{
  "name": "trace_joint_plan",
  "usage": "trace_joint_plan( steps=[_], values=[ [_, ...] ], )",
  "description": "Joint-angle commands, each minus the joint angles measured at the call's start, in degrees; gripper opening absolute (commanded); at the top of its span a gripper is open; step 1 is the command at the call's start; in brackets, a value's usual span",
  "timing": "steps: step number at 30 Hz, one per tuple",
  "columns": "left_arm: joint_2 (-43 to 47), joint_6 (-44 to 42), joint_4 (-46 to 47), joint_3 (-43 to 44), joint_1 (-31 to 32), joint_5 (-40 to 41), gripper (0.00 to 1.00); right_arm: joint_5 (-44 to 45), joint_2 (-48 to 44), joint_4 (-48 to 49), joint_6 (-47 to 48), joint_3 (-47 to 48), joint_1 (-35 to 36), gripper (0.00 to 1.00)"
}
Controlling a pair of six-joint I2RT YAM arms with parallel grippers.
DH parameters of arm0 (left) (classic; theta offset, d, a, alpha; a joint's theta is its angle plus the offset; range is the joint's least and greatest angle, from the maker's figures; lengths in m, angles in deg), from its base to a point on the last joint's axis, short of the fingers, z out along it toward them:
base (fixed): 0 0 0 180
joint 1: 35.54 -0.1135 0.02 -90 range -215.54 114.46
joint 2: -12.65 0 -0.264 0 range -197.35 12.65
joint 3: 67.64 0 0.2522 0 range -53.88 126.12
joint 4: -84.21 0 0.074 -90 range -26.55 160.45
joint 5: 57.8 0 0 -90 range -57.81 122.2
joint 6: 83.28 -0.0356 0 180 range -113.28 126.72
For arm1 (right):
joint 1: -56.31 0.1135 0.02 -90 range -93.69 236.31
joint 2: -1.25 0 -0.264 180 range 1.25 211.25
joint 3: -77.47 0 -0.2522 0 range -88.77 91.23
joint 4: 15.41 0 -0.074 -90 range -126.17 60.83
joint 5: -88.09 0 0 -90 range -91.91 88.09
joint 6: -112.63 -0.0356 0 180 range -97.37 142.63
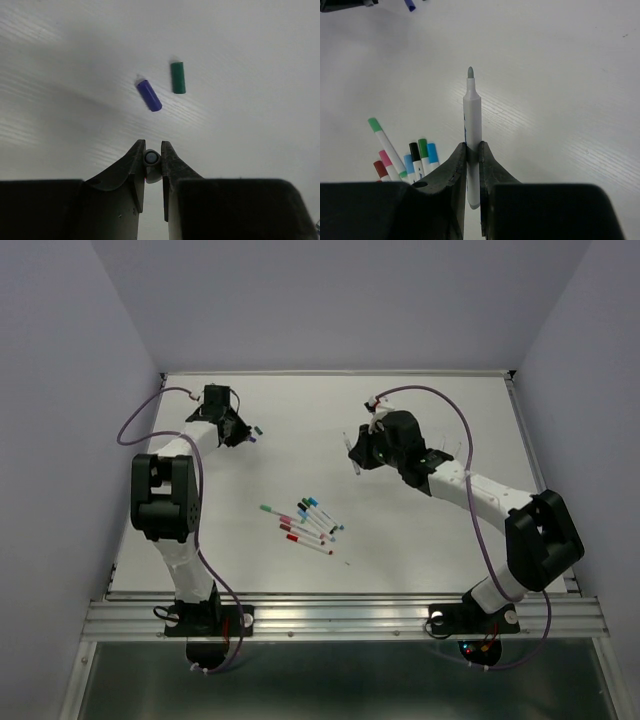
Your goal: Open the pen caps
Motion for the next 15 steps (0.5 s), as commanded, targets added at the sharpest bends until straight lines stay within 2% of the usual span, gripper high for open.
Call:
trace_joint_plan(
  steps=[1,5,11,14,15],
  values=[
    [-1.3,0.7,-2.8,2.3,-1.5,2.0,0.11,2.1,-2.1,-0.1,1.3,0.3,-0.5,0.01],
    [-3.7,0.9,-3.5,2.9,-1.7,4.4,0.15,2.5,-2.0,-0.4,1.6,0.4,-1.0,0.01],
    [-6.2,1.2,-3.6,3.4,-2.1,3.6,0.19,2.7,-1.1,-0.8,1.8,0.4,-1.0,0.01],
    [-7.1,1.3,-3.7,3.8,-2.1,3.7,0.22,2.5,-0.7,-0.8,1.9,0.6,-1.0,0.01],
    [-7.2,1.3,-3.8,4.0,-2.1,3.8,0.27,2.5,-0.6,-0.9,2.1,0.7,-1.0,0.01]
  ],
)
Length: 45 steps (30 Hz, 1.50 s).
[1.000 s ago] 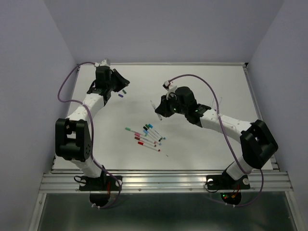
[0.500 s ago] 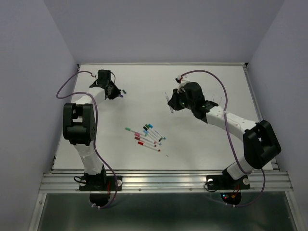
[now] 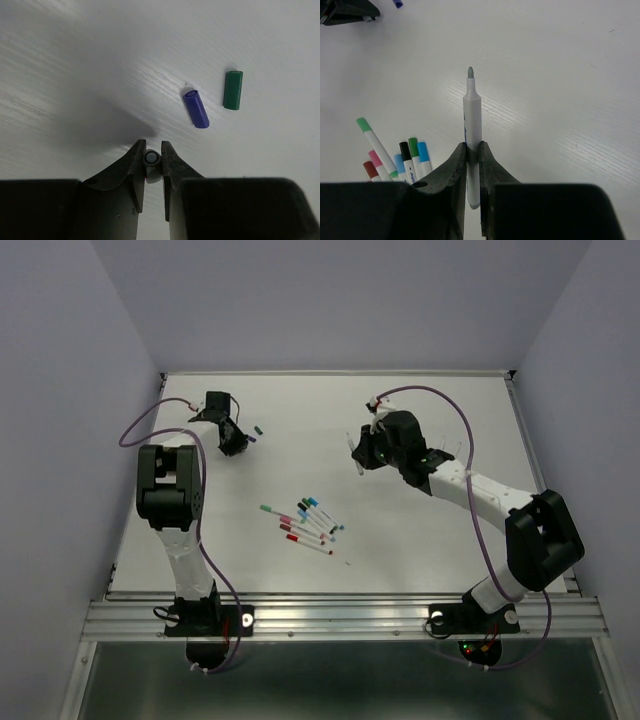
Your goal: Open the pen caps
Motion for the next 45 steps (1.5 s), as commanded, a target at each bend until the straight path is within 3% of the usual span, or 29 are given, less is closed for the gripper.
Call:
trace_joint_plan(
  steps=[1,8,10,14,26,33,37,39,45],
  values=[
    [-0.4,0.4,-0.8,2.9,-0.2,1.2,0.27,0.8,-0.3,0.4,1.1,0.8,-0.3,0.01],
    [-1.3,0.3,-1.3,3.9,-0.2,1.1,0.29,1.1,-0.1,0.3,1.2,0.9,-0.3,0.01],
    [-1.8,0.3,-1.8,4.5,-0.3,1.1,0.36,1.2,-0.2,0.3,1.3,0.9,-0.3,0.01],
    [-1.9,0.4,-1.8,4.5,-0.2,0.8,0.40,1.4,-0.2,0.3,1.3,0.9,-0.3,0.01],
    [1.9,-0.5,-2.2,3.6,-0.2,0.2,0.44,4.9,-0.7,-2.6,0.8,1.4,-1.4,0.01],
    [17.1,-0.8,-0.9,-1.3,-0.2,0.9,0.63,13.7,-3.5,-5.4,-2.8,-0.1,-9.5,0.01],
    [24.0,-1.9,0.5,-4.6,-0.2,1.7,0.90,17.3,-3.9,-7.9,-4.9,-1.3,-18.8,0.01],
    [26.0,-3.6,1.0,-5.1,-0.2,0.4,0.96,19.4,-3.5,-8.5,-6.0,-2.2,-23.0,0.01],
    [27.8,-5.3,2.5,-5.9,-0.2,-3.9,0.99,24.9,0.9,-9.2,-8.2,-2.1,-31.1,0.01]
  ],
)
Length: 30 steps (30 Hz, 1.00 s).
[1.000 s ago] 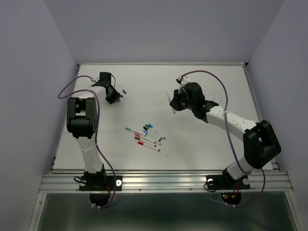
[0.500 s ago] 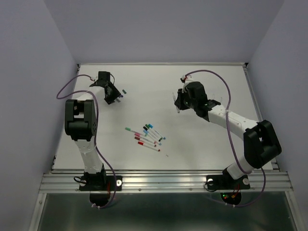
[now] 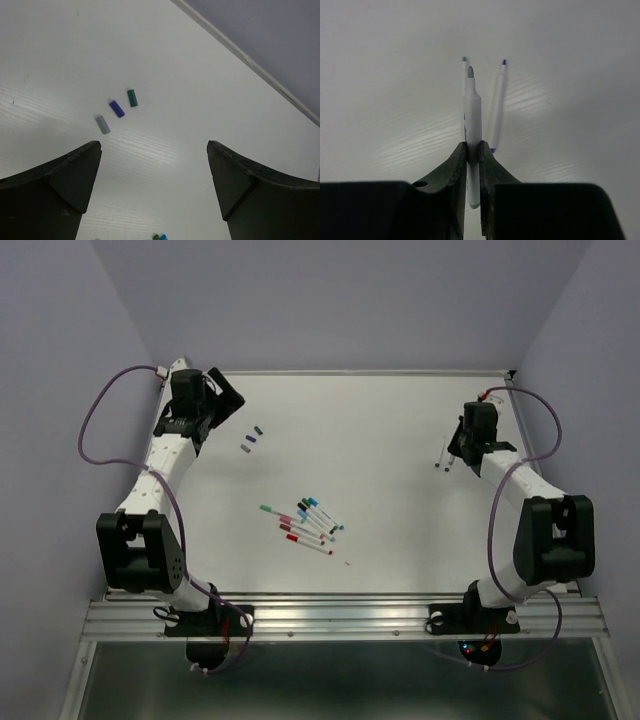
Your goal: Open the pen caps
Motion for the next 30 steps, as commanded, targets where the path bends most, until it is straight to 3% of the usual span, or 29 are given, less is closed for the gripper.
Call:
trace_joint_plan(
  steps=[1,10,24,30],
  values=[
    [0.7,-2.4,1.1,-2.5,-0.2,-2.8,0.99,5.6,3.5,-0.9,-2.5,1.1,-4.1,0.01],
    [2.0,-3.2,1.7,-3.4,-0.2,-2.6,0.99,7.5,11.8,-1.5,-3.3,5.4,-7.4,0.01],
    [2.8,-3.0,1.5,-3.2,-0.2,-1.9,0.99,0.8,18.9,-1.2,-2.4,9.0,-7.9,0.06],
    [3.3,-2.9,1.4,-3.4,-0.2,-1.8,0.99,-1.8,19.7,-0.6,-2.0,9.8,-7.9,0.16]
  ],
)
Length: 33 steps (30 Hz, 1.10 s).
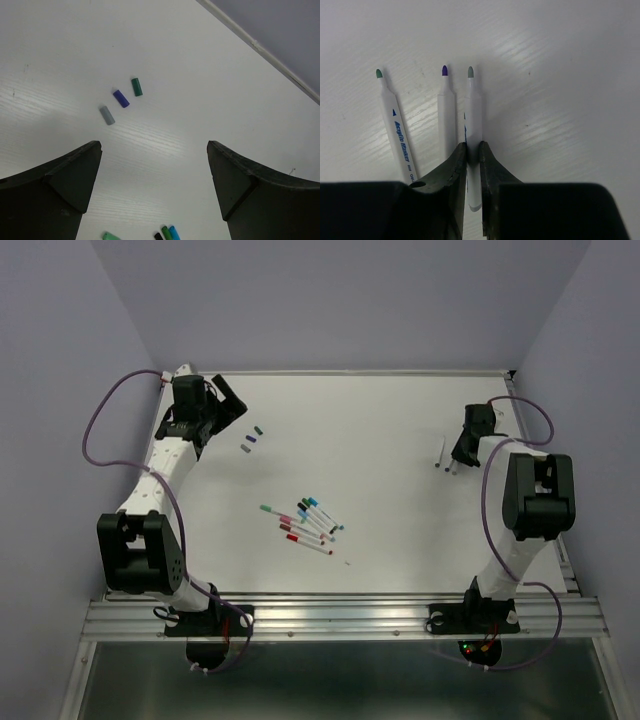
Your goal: Open the pen caps
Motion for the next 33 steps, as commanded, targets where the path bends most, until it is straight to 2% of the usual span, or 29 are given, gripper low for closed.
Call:
trace_joint_plan(
  steps=[1,5,9,12,13,18,19,20,26,29,31,33],
  values=[
    [3.0,-0.7,1.3,-0.5,-0.2,0.2,0.99,-3.7,0.8,2.0,0.6,2.5,-0.4,0.20],
    [3.1,-0.7,1.3,-0.6,-0.2,0.0,0.99,-6.0,0.6,3.2,0.9,2.3,-0.4,0.21],
    [3.2,-0.6,1.2,-0.7,-0.2,0.1,0.99,-3.7,-1.2,3.2,0.5,1.5,-0.4,0.33],
    [3.2,-0.6,1.2,-0.8,-0.2,0.0,0.99,-2.4,-3.4,3.1,0.6,0.7,-0.4,0.48],
    [3.2,-0.6,1.2,-0.8,-0.2,-0.1,0.99,-2.0,-4.7,3.1,0.7,0.5,-0.4,0.57],
    [3.6,-0.7,1.3,-1.0,-0.2,-0.5,0.99,-0.5,-11.4,3.1,1.0,-1.5,-0.4,0.76],
    [3.7,-0.6,1.3,-1.3,-0.2,-0.5,0.99,-0.1,-13.1,3.1,0.9,-1.9,-0.4,0.84],
    [3.8,-0.6,1.4,-1.4,-0.2,-0.5,0.99,0.3,-16.6,3.1,0.6,-2.3,-0.4,1.00],
    [5.4,-0.5,3.3,-2.8,-0.2,-2.0,0.99,0.9,-31.2,11.5,-3.8,-7.5,-0.4,1.00],
    [5.5,-0.3,4.2,-3.5,-0.2,-2.3,0.99,-3.9,-33.0,15.1,-5.6,-8.6,-0.4,1.00],
    [5.7,-0.4,4.2,-3.7,-0.2,-2.6,0.99,-8.0,-33.9,15.9,-1.1,-8.5,-0.4,1.00],
    [6.1,-0.5,4.3,-4.2,-0.2,-3.2,0.99,-10.9,-34.5,15.7,-3.7,-9.2,-0.4,1.00]
  ],
)
